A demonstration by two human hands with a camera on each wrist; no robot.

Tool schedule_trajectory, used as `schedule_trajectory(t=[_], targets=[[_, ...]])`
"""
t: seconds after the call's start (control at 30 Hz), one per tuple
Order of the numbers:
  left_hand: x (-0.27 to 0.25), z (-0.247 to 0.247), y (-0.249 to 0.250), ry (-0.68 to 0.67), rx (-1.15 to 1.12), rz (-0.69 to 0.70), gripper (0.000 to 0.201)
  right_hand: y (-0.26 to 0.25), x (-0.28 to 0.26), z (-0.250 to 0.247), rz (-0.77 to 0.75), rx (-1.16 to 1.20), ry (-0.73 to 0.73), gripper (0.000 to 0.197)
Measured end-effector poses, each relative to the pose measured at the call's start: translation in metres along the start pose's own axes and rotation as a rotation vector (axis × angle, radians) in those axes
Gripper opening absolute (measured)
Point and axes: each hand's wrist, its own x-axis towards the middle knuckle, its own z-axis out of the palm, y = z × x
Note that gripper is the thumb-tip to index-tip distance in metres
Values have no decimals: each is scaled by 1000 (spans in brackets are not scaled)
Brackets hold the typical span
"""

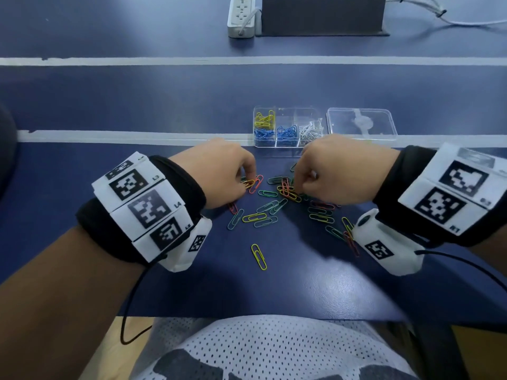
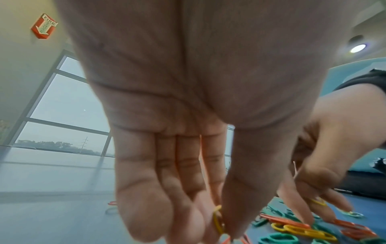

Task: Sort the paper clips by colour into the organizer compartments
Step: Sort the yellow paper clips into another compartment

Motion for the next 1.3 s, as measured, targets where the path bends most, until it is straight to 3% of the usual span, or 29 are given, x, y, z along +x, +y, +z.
schedule_trajectory(t=[0.23, 0.53, 0.77, 1.07, 1.17, 1.3], targets=[[-6, -2, 4, -3, -68, 13, 4, -7, 6, 5, -13, -114, 35, 31], [-9, 3, 8, -81, -111, -23, 22, -7, 4, 5, -27, -19, 22, 20], [-8, 10, 7, -86, 28, 123, 16, -6, 4, 7, -58, -30, 29, 22], [-10, 9, 14, -94, 131, 151, 13, -10, 4, 7, -77, -67, 9, 16], [-9, 6, 12, -89, 33, 109, 14, 1, 6, 1, 31, 140, -34, 15], [-5, 1, 11, -79, -121, 68, 9, 15, 7, -5, 195, 753, -185, 24]])
